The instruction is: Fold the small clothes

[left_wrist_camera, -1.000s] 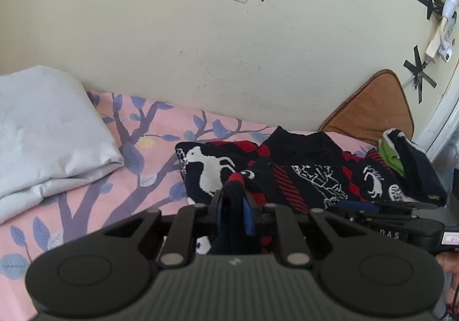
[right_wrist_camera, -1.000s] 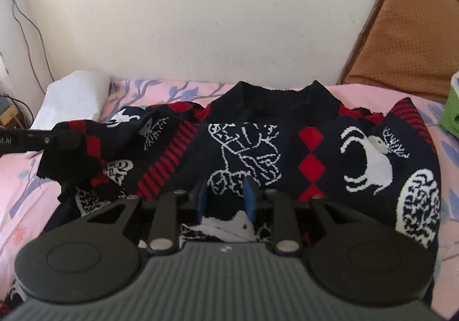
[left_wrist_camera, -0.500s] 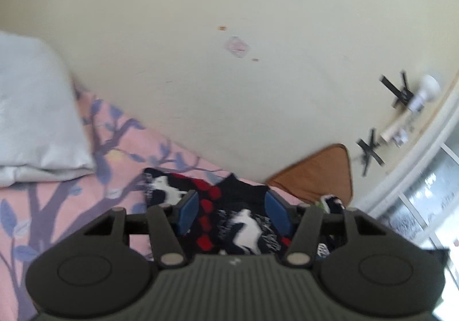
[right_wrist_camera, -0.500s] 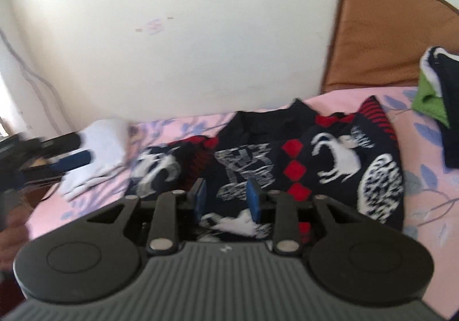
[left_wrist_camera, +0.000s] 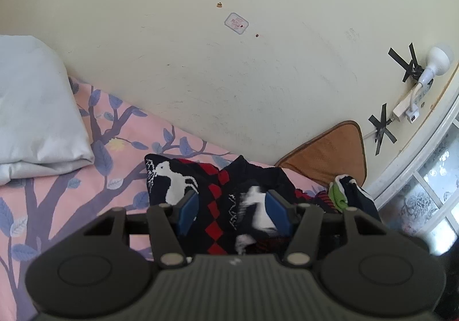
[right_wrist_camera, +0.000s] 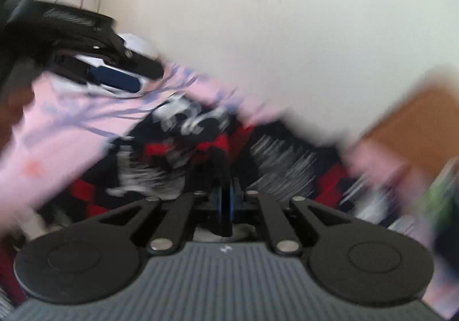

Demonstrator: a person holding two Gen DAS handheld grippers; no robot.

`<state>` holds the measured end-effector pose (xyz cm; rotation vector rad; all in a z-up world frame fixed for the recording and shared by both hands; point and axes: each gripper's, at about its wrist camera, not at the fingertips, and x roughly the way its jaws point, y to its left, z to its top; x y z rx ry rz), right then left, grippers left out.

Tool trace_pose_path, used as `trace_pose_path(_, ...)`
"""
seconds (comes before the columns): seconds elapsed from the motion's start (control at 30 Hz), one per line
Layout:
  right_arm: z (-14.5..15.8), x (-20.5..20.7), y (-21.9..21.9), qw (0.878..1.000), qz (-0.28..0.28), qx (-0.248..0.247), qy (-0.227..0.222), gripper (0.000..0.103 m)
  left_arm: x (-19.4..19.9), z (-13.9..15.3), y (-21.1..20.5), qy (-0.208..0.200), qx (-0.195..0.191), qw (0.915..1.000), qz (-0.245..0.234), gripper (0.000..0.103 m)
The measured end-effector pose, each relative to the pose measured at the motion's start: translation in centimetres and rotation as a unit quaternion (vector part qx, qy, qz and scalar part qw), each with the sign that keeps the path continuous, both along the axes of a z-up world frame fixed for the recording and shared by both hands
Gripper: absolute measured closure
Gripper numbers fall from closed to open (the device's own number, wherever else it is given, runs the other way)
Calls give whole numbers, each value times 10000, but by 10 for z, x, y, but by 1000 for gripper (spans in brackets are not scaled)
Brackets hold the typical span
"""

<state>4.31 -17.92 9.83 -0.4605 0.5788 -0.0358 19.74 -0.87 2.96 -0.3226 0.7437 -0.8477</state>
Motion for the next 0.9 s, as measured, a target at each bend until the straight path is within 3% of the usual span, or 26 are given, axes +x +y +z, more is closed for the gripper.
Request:
trace_pose_path(0.07,-5,-7,-4,9875,19,-1539,-339,95,-2,0,-4,-26,74,10000,-26,51)
trace_pose_path(0.1,-16,-8,-13,9705,-63,-2364,-470,94,-2,-1,-7,-38,107,9999,-62,51)
trace_pose_path(0.17,-37,-9,-38,9481,-217,-3129,-524,88,-5,-2,-15,-71,183,9996,-204,51)
trace_pose_path(0.2,-43,-12,-51,9495,-266,-3094,-446,76,-6,-4,-20,-76,212,9994,-281,51)
trace_pose_path(0.23,-45,-18,-66,9576,-323,-2846,-314,58,-6,-6,-26,-55,253,9990,-356,51)
trace_pose_path(0.27,-44,-25,-78,9687,-456,-2432,-217,53,-5,-9,-34,11,314,9986,-424,51)
trace_pose_path(0.33,-35,-40,-101,9835,-785,-1620,-201,49,-2,-15,-52,242,406,9973,-564,51)
trace_pose_path(0.43,-18,-56,-134,9907,-1267,-384,-314,50,4,-23,-86,511,632,9934,-804,49)
trace_pose_path(0.53,2,-62,-167,9778,-1666,1160,-522,50,8,-30,-121,556,966,9900,-868,46)
trace_pose_path(0.63,4,-53,-183,9503,-1847,2441,-560,50,15,-45,-140,800,1109,9878,-738,48)
trace_pose_path(0.67,1,-47,-184,9425,-1889,2706,-526,50,13,-46,-141,751,1056,9895,-641,59)
trace_pose_path(0.73,-11,-31,-184,9337,-1945,2980,-386,53,7,-44,-141,752,1009,9897,-680,91)
trace_pose_path(0.77,-17,-26,-183,9326,-1969,3010,-294,57,1,-41,-137,650,1007,9908,-635,92)
trace_pose_path(0.8,-24,-18,-180,9319,-1984,3032,-156,73,-9,-35,-131,417,1026,9920,-604,92)
trace_pose_path(0.83,-31,-14,-176,9321,-2029,3000,-62,80,-20,-30,-124,213,1010,9931,-557,92)
trace_pose_path(0.9,-40,-10,-165,9400,-2029,2743,-39,82,-34,-26,-117,90,945,9942,-501,92)
